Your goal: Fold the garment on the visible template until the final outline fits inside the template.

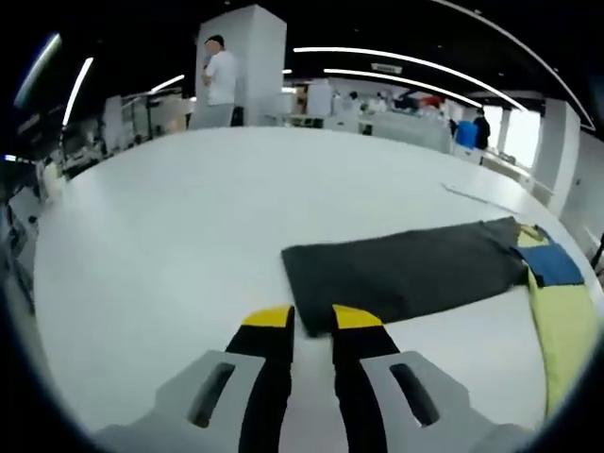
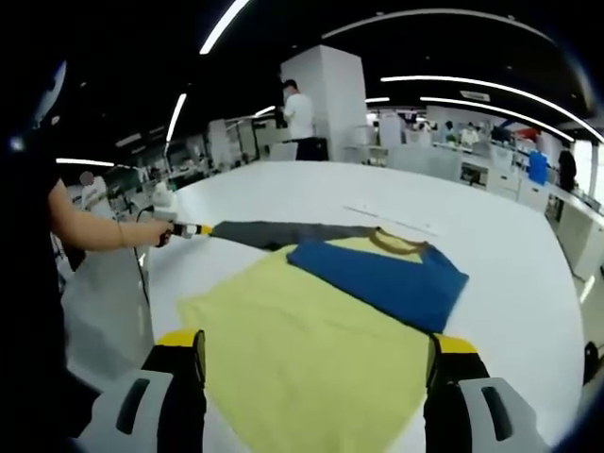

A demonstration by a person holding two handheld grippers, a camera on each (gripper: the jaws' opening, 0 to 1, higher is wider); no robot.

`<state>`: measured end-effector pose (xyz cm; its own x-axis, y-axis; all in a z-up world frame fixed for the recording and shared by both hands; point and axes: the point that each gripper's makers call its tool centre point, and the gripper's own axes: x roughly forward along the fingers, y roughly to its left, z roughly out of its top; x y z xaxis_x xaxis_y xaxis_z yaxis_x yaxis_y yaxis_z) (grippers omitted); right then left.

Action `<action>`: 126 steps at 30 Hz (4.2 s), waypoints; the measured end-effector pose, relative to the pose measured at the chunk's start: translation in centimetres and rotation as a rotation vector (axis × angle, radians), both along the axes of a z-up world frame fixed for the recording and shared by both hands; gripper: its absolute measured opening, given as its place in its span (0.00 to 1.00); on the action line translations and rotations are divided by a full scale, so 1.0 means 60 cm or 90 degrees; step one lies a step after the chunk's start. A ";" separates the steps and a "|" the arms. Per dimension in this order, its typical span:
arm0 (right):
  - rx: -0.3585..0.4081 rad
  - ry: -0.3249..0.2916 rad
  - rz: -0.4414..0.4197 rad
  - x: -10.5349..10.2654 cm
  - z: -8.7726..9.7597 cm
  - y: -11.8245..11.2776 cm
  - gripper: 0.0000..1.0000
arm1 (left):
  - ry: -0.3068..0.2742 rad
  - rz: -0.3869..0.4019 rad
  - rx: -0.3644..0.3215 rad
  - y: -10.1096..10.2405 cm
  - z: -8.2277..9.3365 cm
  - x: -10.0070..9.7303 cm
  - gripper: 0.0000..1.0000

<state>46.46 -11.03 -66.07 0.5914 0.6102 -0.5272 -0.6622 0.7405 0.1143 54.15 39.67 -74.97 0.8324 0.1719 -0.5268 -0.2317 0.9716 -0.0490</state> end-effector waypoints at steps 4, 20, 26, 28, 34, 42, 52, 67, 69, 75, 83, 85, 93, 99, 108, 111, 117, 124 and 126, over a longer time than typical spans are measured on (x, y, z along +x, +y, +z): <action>0.001 0.001 -0.005 -0.001 0.000 -0.002 0.97 | 0.016 0.000 0.016 0.001 -0.006 -0.002 0.11; 0.002 0.003 -0.025 -0.010 -0.005 -0.008 0.94 | -0.001 0.117 -0.080 0.013 -0.017 -0.005 0.02; 0.024 0.004 -0.040 -0.007 -0.003 -0.014 0.93 | -0.002 0.118 -0.078 0.010 -0.019 -0.002 0.00; 0.025 0.004 -0.043 -0.007 -0.002 -0.015 0.93 | -0.001 0.119 -0.087 0.010 -0.017 -0.001 0.00; 0.022 0.002 -0.049 -0.008 -0.001 -0.019 0.93 | -0.027 0.099 -0.111 0.000 0.000 0.008 0.00; 0.025 -0.002 -0.050 -0.009 0.001 -0.020 0.93 | -0.060 0.101 -0.143 -0.008 0.027 0.020 0.00; 0.028 -0.006 -0.054 -0.014 0.001 -0.023 0.92 | -0.096 0.076 -0.171 -0.049 0.069 0.040 0.00; 0.031 -0.013 -0.052 -0.025 0.003 -0.032 0.96 | -0.139 0.012 -0.182 -0.111 0.119 0.073 0.00; 0.033 -0.013 -0.053 -0.025 0.002 -0.034 0.96 | -0.146 0.009 -0.198 -0.120 0.124 0.079 0.00; 0.031 -0.010 -0.049 -0.030 -0.002 -0.033 0.96 | -0.156 -0.004 -0.213 -0.144 0.136 0.089 0.00; 0.033 -0.006 -0.047 -0.032 -0.006 -0.036 0.96 | -0.169 -0.050 -0.223 -0.198 0.158 0.108 0.00; 0.033 -0.006 -0.046 -0.032 -0.007 -0.037 0.96 | -0.167 -0.056 -0.235 -0.210 0.158 0.113 0.00; 0.035 0.000 -0.045 -0.035 -0.010 -0.037 0.95 | -0.185 -0.091 -0.248 -0.255 0.176 0.135 0.00; 0.035 0.003 -0.046 -0.037 -0.012 -0.038 0.95 | -0.190 -0.121 -0.258 -0.289 0.187 0.148 0.00; 0.032 0.015 -0.048 -0.041 -0.020 -0.038 0.94 | -0.189 -0.156 -0.270 -0.344 0.191 0.165 0.00; 0.032 0.016 -0.048 -0.042 -0.021 -0.037 0.94 | -0.192 -0.171 -0.277 -0.364 0.196 0.169 0.00; 0.031 0.020 -0.053 -0.042 -0.024 -0.041 0.94 | -0.197 -0.207 -0.289 -0.408 0.208 0.181 0.00; 0.033 0.026 -0.061 -0.046 -0.028 -0.045 0.94 | -0.197 -0.238 -0.301 -0.453 0.214 0.192 0.00; 0.030 0.028 -0.063 -0.048 -0.031 -0.047 0.94 | -0.199 -0.244 -0.305 -0.463 0.216 0.194 0.00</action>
